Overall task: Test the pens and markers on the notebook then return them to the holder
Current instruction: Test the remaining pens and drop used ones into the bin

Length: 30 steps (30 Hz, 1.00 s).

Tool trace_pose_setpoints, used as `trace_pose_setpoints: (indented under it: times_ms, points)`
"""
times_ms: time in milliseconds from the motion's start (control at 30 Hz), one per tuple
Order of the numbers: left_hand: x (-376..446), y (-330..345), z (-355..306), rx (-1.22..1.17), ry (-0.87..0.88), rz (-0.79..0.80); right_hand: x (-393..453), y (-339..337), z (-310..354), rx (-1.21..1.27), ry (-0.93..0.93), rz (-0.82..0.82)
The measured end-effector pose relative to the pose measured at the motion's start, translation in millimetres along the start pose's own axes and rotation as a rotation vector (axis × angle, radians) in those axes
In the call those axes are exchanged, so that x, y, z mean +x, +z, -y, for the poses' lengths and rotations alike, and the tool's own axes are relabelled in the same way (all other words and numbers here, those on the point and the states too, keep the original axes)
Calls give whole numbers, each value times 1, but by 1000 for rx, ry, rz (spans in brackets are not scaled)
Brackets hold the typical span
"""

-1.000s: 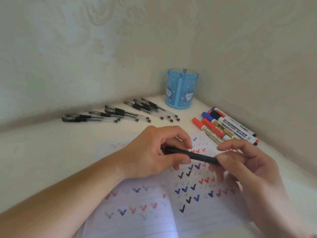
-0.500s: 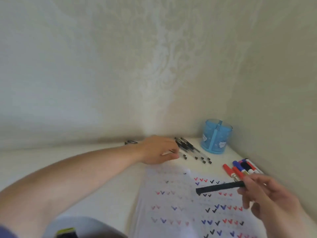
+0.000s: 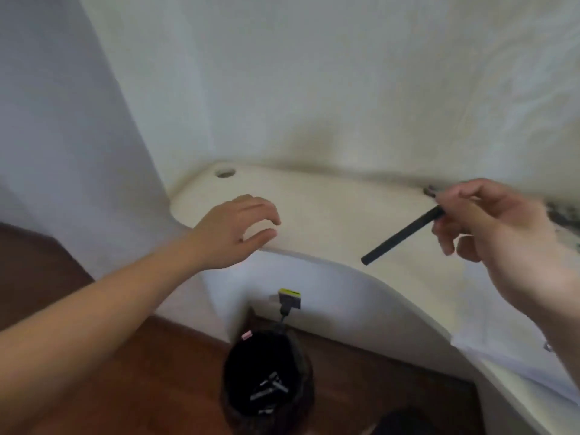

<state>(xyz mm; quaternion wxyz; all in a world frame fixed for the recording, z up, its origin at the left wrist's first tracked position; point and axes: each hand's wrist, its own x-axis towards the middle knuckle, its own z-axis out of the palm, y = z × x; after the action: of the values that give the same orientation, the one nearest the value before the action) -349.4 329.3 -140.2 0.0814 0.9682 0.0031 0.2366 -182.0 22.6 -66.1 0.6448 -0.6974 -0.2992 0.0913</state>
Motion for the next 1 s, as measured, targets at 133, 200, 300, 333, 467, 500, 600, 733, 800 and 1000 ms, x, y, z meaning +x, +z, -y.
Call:
trace_pose_setpoints:
  times_ms: [133,200,300,333,467,500,600,733,800,1000]
  points:
    - [-80,-20,20,26,-123,-2,-4,61,-8,-134,-15,195]
    - [-102,-25,24,55,-125,-3,-9,83,-13,-241,-5,324]
    - [-111,-30,28,49,-144,-33,-16,97,-18,-391,-6,432]
    - [-109,-30,28,41,-152,-47,-18,97,-18,-402,-15,434]
    - [-85,-27,20,-22,-129,-72,-21,80,1,-340,-76,381]
    - [-74,-24,15,-37,-108,-72,-22,70,8,-301,-95,361]
    - [-32,-11,-4,-88,-15,-88,-24,29,32,-167,-174,234]
    - [38,15,-46,-181,100,-128,-29,-54,53,-81,-195,50]
    - [76,32,-72,-247,164,-131,-35,-98,51,-92,-127,-27]
    - [196,109,-141,-211,224,-15,-42,-205,-14,-75,115,-476]
